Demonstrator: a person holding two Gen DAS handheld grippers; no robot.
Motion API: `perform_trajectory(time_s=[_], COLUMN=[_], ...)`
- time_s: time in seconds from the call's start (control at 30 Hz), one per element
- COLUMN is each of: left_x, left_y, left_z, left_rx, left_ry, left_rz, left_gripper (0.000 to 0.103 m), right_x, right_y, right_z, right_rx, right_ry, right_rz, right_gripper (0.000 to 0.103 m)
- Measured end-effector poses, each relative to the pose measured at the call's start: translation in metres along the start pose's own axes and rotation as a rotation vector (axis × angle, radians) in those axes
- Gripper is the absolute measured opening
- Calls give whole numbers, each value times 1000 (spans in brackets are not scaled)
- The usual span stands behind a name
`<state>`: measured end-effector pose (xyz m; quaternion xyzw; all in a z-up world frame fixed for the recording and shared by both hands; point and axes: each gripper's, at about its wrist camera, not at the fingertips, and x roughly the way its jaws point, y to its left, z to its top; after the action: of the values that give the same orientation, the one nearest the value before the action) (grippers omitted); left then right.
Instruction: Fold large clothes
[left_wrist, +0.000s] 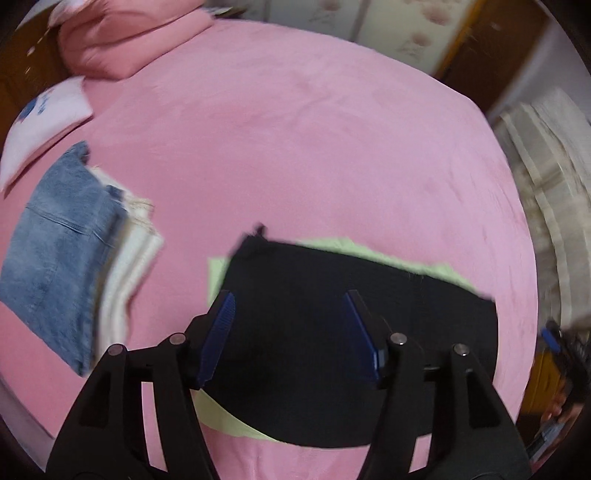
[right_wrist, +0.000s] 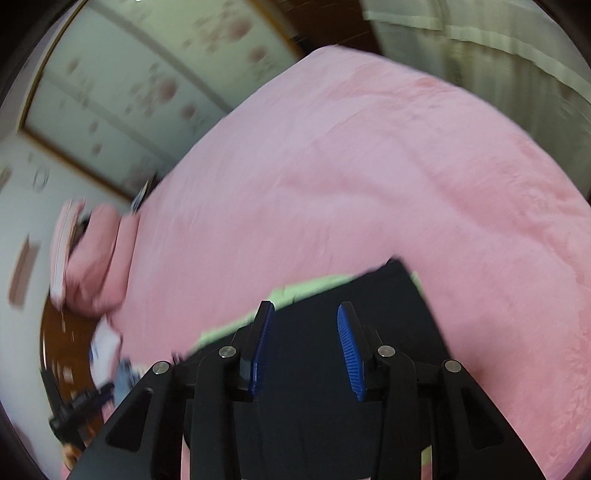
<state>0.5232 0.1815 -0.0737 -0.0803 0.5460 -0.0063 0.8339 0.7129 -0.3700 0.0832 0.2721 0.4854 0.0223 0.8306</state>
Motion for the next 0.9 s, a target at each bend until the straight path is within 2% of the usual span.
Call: perform_trajectory(time_s=[0.07, 0.1, 0.13, 0.2, 0.27, 0.33, 0.4, 0.5, 0.57, 0.6, 0.63, 0.7, 0.73, 0.77, 0.8, 0.83, 0.87, 0.9], left_x=[7, 11, 18, 39, 65, 93, 116, 133, 131, 130, 129, 126, 125, 124, 125, 126, 130, 131], left_y=[-20, -27, -36, -55, -67, -68, -63, -47, -35, -27, -17, 18, 46, 64, 88, 108, 135, 152], left_z=[-44, -62, -80, -121, -160, -190, -210, -233, -237, -237, -236, -235, -234, -233, -233, -232, -233, -235], left_rx=[47, 58, 77, 131, 162, 137, 118, 100, 121, 131, 133, 93, 52, 23, -20, -63, -127, -173], left_ry=[-16, -20, -16, 35, 89, 156, 201, 180, 144, 125, 109, 86, 62, 52, 48, 55, 64, 66], left_rz=[-77, -115, -154, -190, -217, -244, -231, -226, -235, -210, -185, -147, -78, -30, -9, -22, 8, -17], left_gripper=[54, 44, 39, 22, 14, 14, 14, 14, 14, 14, 13, 12, 12, 11, 4, 4, 3, 1], right_x=[14, 22, 32, 50, 69, 92, 111, 134, 140, 141, 140, 131, 123, 115, 101, 90, 80, 75], right_y=[14, 22, 27, 36, 40, 42, 41, 38, 32, 25, 16, -16, -33, -52, -79, -101, -126, -142], right_z=[-29, -52, -71, -117, -159, -200, -229, -260, -270, -270, -267, -255, -250, -242, -231, -224, -215, -209], right_rx=[-94, -147, -190, -252, -282, -292, -312, -350, -369, -360, -344, -296, -268, -233, -180, -138, -101, -78], right_ry=[51, 88, 121, 172, 225, 284, 312, 334, 314, 295, 273, 207, 171, 129, 73, 30, -5, -16], right_rz=[34, 56, 73, 119, 165, 182, 186, 174, 170, 184, 171, 68, 28, -16, -61, -141, -266, -320], right_gripper=[35, 28, 24, 16, 13, 11, 9, 9, 9, 9, 9, 7, 7, 1, 0, 0, 1, 0])
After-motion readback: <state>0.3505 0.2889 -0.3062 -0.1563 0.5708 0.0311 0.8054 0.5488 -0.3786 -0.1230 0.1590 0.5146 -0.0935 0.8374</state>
